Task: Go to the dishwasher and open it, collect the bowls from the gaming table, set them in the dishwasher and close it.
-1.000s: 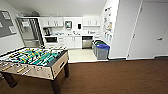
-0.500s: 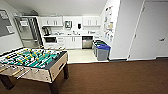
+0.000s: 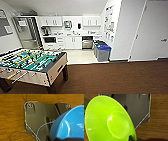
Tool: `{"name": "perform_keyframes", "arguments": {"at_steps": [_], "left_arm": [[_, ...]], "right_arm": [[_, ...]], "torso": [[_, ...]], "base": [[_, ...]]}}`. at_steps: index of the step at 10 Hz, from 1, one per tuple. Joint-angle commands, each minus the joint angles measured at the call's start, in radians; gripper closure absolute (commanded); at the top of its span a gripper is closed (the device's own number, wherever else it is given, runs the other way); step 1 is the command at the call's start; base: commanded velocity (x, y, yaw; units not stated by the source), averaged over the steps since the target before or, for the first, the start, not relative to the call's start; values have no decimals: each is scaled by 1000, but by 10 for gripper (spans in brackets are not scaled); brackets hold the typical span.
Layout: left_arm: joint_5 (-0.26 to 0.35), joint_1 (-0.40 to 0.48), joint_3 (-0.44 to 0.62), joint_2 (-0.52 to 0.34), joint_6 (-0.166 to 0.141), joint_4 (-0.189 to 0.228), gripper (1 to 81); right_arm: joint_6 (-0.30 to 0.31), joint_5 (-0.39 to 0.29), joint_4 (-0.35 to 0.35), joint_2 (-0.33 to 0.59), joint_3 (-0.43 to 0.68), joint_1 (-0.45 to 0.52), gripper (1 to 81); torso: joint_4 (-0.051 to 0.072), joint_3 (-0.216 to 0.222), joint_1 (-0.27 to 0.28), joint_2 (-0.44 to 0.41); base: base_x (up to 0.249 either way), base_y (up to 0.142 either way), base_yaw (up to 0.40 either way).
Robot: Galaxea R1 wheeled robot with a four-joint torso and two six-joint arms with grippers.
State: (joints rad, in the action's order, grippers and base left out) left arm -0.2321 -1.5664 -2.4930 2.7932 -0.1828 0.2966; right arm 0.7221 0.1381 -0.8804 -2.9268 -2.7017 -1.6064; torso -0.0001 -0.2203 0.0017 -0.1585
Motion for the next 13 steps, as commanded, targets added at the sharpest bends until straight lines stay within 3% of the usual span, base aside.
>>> {"name": "perform_keyframes", "arguments": {"at_steps": [1, 13], "left_arm": [[39, 35, 3, -16, 2, 9, 811], [39, 33, 3, -16, 2, 6, 811]], "right_arm": [[-1, -8, -15, -1, 7, 35, 811], [-1, -8, -14, -2, 4, 36, 811]], "torso": [[0, 0, 0, 0], [0, 0, 0, 0]], "base": [[144, 0, 0], [144, 0, 0]]}}
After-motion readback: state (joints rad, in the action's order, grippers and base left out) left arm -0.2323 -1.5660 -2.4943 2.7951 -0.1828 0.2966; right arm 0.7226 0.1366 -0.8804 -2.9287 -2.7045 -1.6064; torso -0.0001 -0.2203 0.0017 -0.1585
